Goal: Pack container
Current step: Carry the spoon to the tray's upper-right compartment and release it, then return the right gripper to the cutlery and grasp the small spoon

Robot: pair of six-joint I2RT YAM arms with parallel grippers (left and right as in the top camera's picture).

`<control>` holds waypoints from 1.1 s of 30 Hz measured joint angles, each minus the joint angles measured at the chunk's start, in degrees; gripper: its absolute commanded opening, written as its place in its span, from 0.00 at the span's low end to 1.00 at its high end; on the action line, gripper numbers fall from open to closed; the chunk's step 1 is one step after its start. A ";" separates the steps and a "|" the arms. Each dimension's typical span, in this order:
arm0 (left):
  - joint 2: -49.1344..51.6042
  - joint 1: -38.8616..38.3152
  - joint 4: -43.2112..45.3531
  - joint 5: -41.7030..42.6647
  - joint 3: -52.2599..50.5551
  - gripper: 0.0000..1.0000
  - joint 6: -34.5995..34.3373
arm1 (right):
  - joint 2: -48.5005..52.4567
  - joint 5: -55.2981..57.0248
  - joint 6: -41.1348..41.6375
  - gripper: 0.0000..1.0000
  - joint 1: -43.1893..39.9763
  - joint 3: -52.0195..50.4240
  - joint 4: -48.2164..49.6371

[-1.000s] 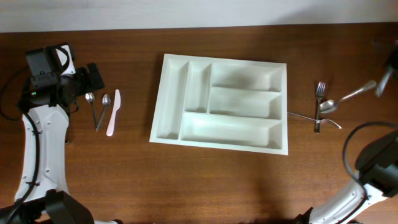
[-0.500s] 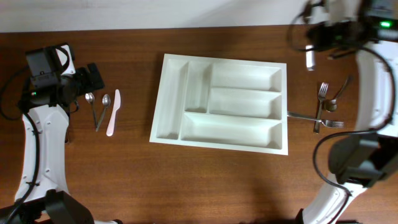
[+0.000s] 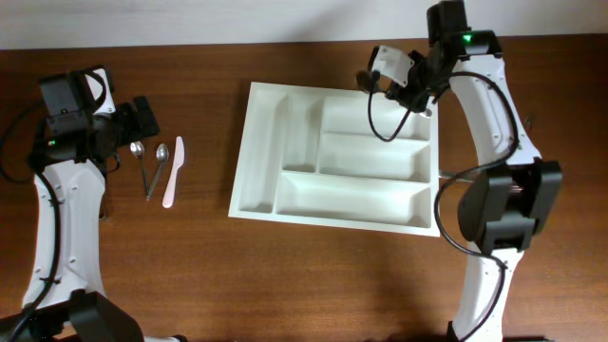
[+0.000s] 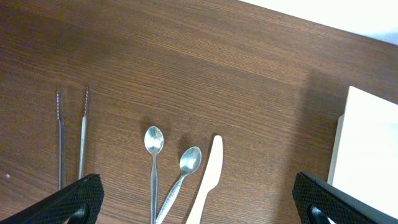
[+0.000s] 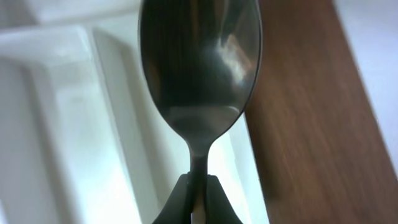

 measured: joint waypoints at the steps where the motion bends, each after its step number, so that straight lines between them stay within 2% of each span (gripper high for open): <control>1: 0.00 0.00 0.00 0.00 0.00 0.99 0.00 | 0.74 -0.13 -0.79 0.04 0.00 0.00 0.22; 5: 0.00 0.00 0.00 0.00 0.00 0.99 0.00 | 4.33 -0.61 -2.84 0.04 0.00 0.00 0.35; 6: 0.00 0.00 0.00 0.02 0.00 0.99 -0.02 | 5.14 -0.66 -3.21 0.26 0.04 -0.02 0.35; 7: 0.00 0.00 0.00 0.00 0.00 0.99 0.00 | 5.70 -0.79 -3.39 0.40 0.07 -0.02 0.33; 8: 0.00 0.00 0.00 0.00 0.00 0.99 -0.02 | 6.16 -0.83 -3.58 0.46 0.17 -0.07 0.28; 11: 0.00 0.00 0.00 0.02 0.00 0.99 0.00 | 6.43 -1.07 -2.86 0.47 0.66 -0.11 0.39; 14: 0.00 0.00 0.00 0.00 0.00 0.99 0.00 | 6.40 -1.14 0.72 0.54 1.38 0.17 0.46; 18: 0.00 0.00 0.00 0.02 0.00 0.99 -0.02 | 6.40 2.80 11.98 0.62 1.46 3.19 -0.22; 22: 0.00 0.00 -0.02 0.00 0.00 0.99 0.00 | 5.92 7.41 29.18 0.65 -1.90 10.62 -5.11; 26: 0.00 0.00 0.00 0.02 0.00 0.99 0.00 | 4.59 8.50 44.41 0.74 -9.33 13.79 -7.87; 31: 0.00 0.00 0.00 0.00 0.00 0.99 -0.02 | 3.89 9.55 61.57 0.74 -23.04 12.55 -9.18; 33: 0.00 0.00 -0.02 0.02 0.00 0.99 0.00 | 3.89 9.97 66.38 0.70 -27.54 10.64 -9.14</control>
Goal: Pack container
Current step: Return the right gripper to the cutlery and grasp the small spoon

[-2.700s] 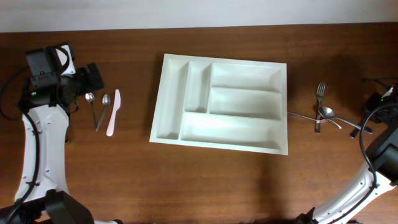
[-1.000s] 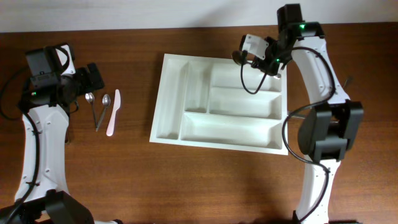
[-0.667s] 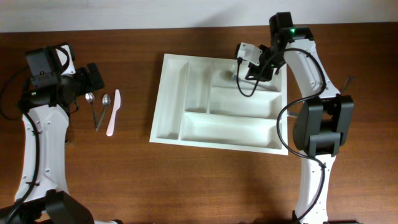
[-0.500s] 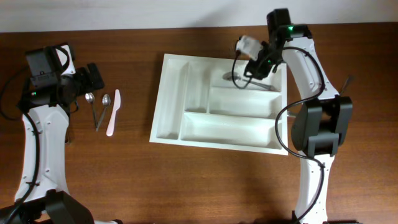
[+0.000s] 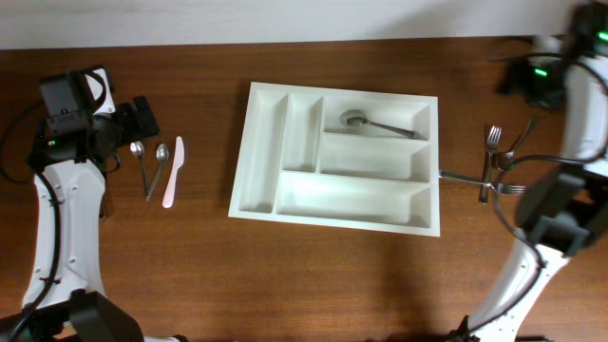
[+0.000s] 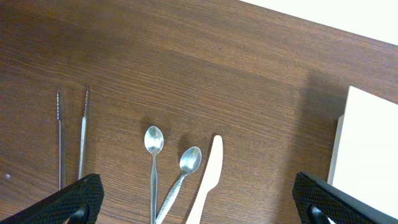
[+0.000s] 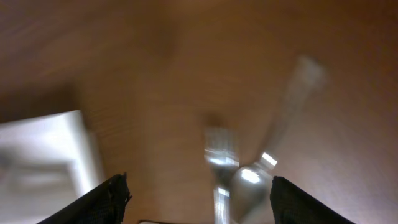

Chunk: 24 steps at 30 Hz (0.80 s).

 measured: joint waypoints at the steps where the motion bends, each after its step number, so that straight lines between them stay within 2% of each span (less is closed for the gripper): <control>1: 0.00 0.00 0.00 0.00 0.00 0.99 0.00 | 0.00 0.24 2.67 0.69 -2.23 -1.38 0.02; 6: 0.00 0.00 0.00 -0.02 0.00 0.99 0.00 | 0.00 0.63 11.39 0.69 -8.70 -9.66 1.40; 13: 0.00 0.00 0.00 0.00 0.00 0.99 0.00 | 0.00 0.61 14.86 0.65 -7.74 -21.11 9.35; 24: 0.00 0.00 0.00 0.00 0.00 0.99 0.00 | 0.00 3.02 15.67 0.60 -5.77 -23.37 17.22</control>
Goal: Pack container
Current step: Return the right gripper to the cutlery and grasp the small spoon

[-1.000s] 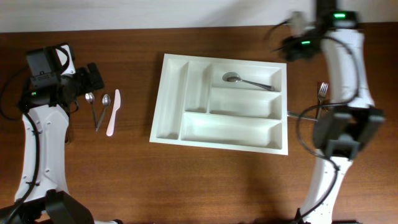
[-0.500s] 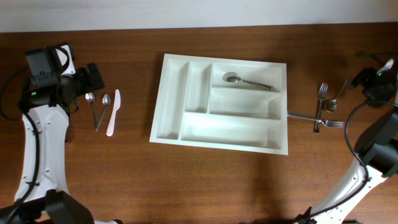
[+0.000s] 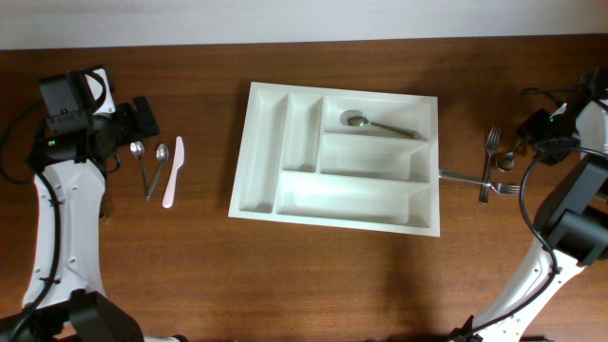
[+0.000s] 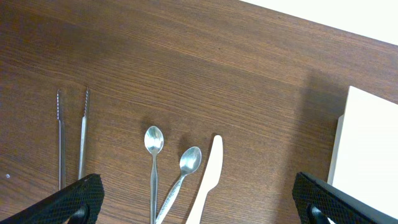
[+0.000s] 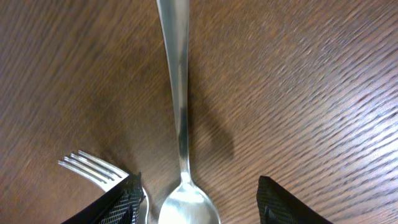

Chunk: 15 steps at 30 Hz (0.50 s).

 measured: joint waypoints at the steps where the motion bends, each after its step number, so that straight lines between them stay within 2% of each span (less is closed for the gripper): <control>1: 0.00 0.00 0.00 0.00 0.00 0.99 0.00 | 0.00 0.46 0.02 0.59 0.11 0.00 0.31; 12: 0.00 0.00 0.00 -0.02 0.00 0.99 0.00 | 0.70 2.58 1.27 0.57 0.96 0.00 0.79; 15: 0.00 0.00 0.00 0.00 0.00 0.99 0.00 | 1.70 2.78 1.70 0.53 0.96 0.00 1.38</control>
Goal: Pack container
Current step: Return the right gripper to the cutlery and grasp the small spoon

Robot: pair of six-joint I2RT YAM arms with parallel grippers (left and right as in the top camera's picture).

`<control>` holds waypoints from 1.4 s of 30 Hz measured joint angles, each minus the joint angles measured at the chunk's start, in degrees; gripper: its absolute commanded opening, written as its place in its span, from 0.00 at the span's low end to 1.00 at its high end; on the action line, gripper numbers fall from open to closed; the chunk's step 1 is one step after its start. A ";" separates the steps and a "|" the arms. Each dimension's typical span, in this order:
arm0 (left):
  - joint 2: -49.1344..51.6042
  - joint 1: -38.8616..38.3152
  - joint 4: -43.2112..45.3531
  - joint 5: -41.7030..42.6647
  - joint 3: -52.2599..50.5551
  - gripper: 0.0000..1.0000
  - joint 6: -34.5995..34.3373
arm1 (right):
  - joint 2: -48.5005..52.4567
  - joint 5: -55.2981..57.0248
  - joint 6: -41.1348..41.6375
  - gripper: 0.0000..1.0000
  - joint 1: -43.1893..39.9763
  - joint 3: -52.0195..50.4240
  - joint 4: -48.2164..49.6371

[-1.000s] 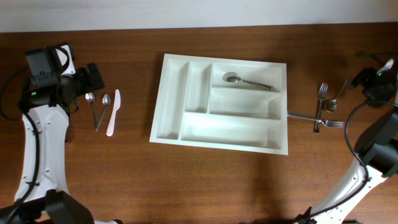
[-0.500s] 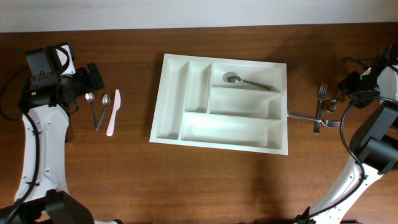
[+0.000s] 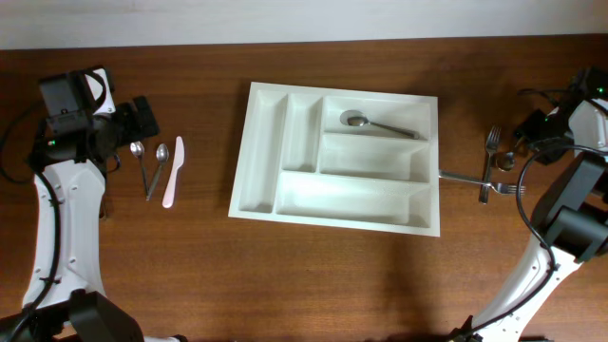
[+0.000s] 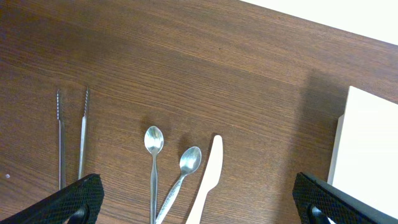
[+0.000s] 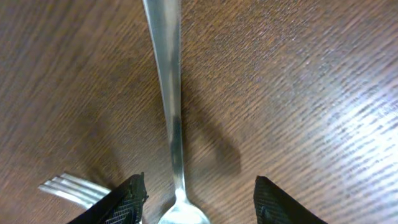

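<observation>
The white compartment tray [image 3: 332,90] lies mid-table with one metal spoon [image 3: 380,124] in its top right compartment. To its right, loose forks [image 3: 491,142] and a spoon [image 3: 506,160] lie on the wood. My right gripper [image 3: 528,131] is low over them and open. In the right wrist view, that gripper [image 5: 196,208] has one finger on each side of the spoon [image 5: 171,118], with fork tines [image 5: 68,185] at the left. My left gripper [image 3: 142,116] hangs open above two spoons [image 4: 153,140], a white knife [image 4: 210,171] and tongs [image 4: 71,134].
A long utensil [image 3: 465,177] lies crosswise beside the tray's right rim, under the forks. The tray's near edge [image 4: 367,149] shows at the right of the left wrist view. The table's far edge meets a white wall.
My right gripper has shifted slightly along the spoon on the table and is still open around it. The left arm and the tray's contents have not changed.
First my right gripper was shut on a spoon over the tray's top right compartment. Then that spoon lay in the compartment and the gripper was open at the far right. Later it was low over another spoon beside the forks, where it stays.
</observation>
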 measured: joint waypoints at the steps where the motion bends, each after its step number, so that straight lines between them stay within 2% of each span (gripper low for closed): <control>1: 0.00 0.00 0.00 0.00 0.00 0.99 0.00 | 0.37 0.02 0.11 0.52 0.00 0.00 0.15; 6: 0.00 0.00 0.00 0.00 0.00 0.99 0.00 | 1.18 0.26 0.81 0.47 0.00 0.00 0.55; 9: 0.00 0.00 0.00 -0.02 0.00 0.99 0.00 | 1.20 0.55 0.81 0.40 0.02 0.00 0.50; 15: 0.00 0.00 0.00 -0.02 0.00 0.99 0.00 | 1.29 2.27 1.11 0.36 0.63 0.02 -1.16; 20: 0.00 0.00 0.00 0.00 0.00 0.99 0.00 | 1.49 4.96 1.07 0.23 1.64 0.17 -2.99; 21: 0.00 0.00 -0.02 0.00 0.00 0.99 0.00 | 1.49 5.14 1.14 0.10 1.73 0.17 -3.08; 22: 0.00 0.00 0.00 0.00 0.00 0.99 0.00 | 1.51 5.20 1.05 0.04 1.79 0.24 -3.17; 34: 0.00 0.00 0.00 0.00 0.00 0.99 0.00 | 2.10 5.16 1.03 0.04 1.90 2.86 -7.02; 38: 0.00 0.00 0.00 0.00 0.00 0.99 -0.02 | 1.79 5.16 -1.38 0.04 2.34 8.46 -10.32; 42: 0.00 0.00 -0.02 -0.02 0.00 0.99 0.00 | -0.35 5.38 -7.82 0.04 4.68 17.84 -15.41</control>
